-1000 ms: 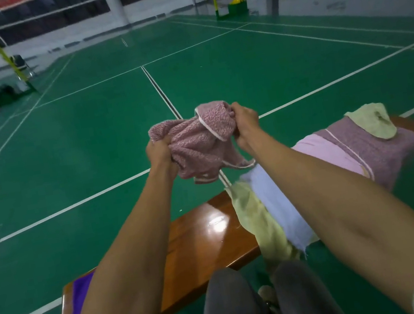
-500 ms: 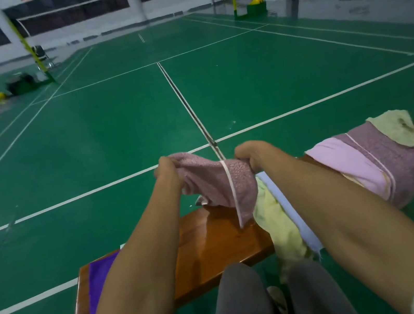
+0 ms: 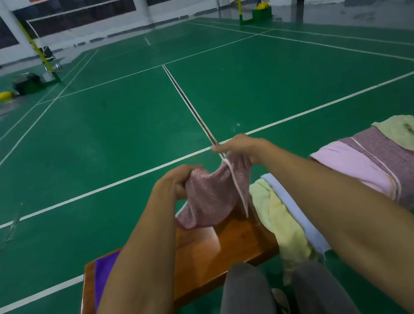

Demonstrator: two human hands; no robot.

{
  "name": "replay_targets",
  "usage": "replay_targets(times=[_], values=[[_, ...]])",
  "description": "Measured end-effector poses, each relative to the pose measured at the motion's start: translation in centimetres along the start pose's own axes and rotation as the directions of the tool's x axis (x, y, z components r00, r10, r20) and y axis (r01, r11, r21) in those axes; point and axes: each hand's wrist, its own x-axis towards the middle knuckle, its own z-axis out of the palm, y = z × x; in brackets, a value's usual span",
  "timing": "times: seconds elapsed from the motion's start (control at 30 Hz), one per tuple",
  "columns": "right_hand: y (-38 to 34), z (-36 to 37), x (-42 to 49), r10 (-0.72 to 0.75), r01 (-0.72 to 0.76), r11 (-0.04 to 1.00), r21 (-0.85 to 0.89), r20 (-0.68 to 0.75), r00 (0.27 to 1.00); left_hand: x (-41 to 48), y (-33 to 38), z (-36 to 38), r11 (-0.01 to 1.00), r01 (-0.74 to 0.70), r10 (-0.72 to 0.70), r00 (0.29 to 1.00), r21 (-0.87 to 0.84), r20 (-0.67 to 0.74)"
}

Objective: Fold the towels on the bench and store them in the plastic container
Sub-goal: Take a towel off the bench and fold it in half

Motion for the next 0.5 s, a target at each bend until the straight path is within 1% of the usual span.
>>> replay_targets(times=[0.03, 0.07, 0.1, 0.13, 0.17, 0.23, 0.3, 0.4, 0.43, 0.5], values=[[0.1, 0.1, -0.5, -0.006, 0.008, 0.987, -0.163, 0.014, 1.000, 0.3, 0.4, -0.1, 0.992, -0.103, 0.098, 0.993, -0.071, -0.070], [0.1, 0.3, -0.7, -0.012, 0.016, 0.955, -0.296, 0.014, 1.000, 1.2, 1.0, -0.4, 0.965, -0.225, 0.201, 0.964, -0.132, -0.171], [0.1, 0.5, -1.0, -0.013, 0.003, 0.919, -0.395, -0.023, 1.000, 1.8, 1.6, -0.6, 0.933, -0.335, 0.290, 0.918, -0.135, -0.270], [0.1, 0.6, -1.1, -0.028, -0.014, 0.894, -0.447, -0.088, 0.996, 2.0, 2.1, -0.6, 0.899, -0.426, 0.370, 0.861, -0.098, -0.350], [0.2, 0.7, -1.2, -0.041, -0.040, 0.882, -0.470, -0.161, 0.986, 1.5, 2.5, -0.2, 0.873, -0.486, 0.435, 0.808, -0.032, -0.397], [0.6, 0.9, -1.4, -0.070, -0.073, 0.861, -0.504, -0.258, 0.964, 0.4, 3.0, 0.5, 0.835, -0.549, 0.512, 0.742, 0.046, -0.433], [1.3, 1.0, -1.5, -0.094, -0.100, 0.831, -0.547, -0.316, 0.944, 0.5, 3.1, 0.5, 0.818, -0.562, 0.548, 0.702, 0.118, -0.455], [2.5, 0.6, -1.4, -0.124, -0.140, 0.799, -0.584, -0.388, 0.913, 1.0, 2.5, -0.4, 0.806, -0.535, 0.586, 0.664, 0.253, -0.464], [2.9, 0.5, -1.7, -0.134, -0.152, 0.790, -0.594, -0.410, 0.902, 1.4, 2.2, -1.0, 0.802, -0.499, 0.596, 0.648, 0.327, -0.474], [3.3, -0.1, -2.0, -0.162, -0.177, 0.770, -0.612, -0.456, 0.875, 1.4, 1.4, -2.3, 0.809, -0.382, 0.580, 0.639, 0.446, -0.505]])
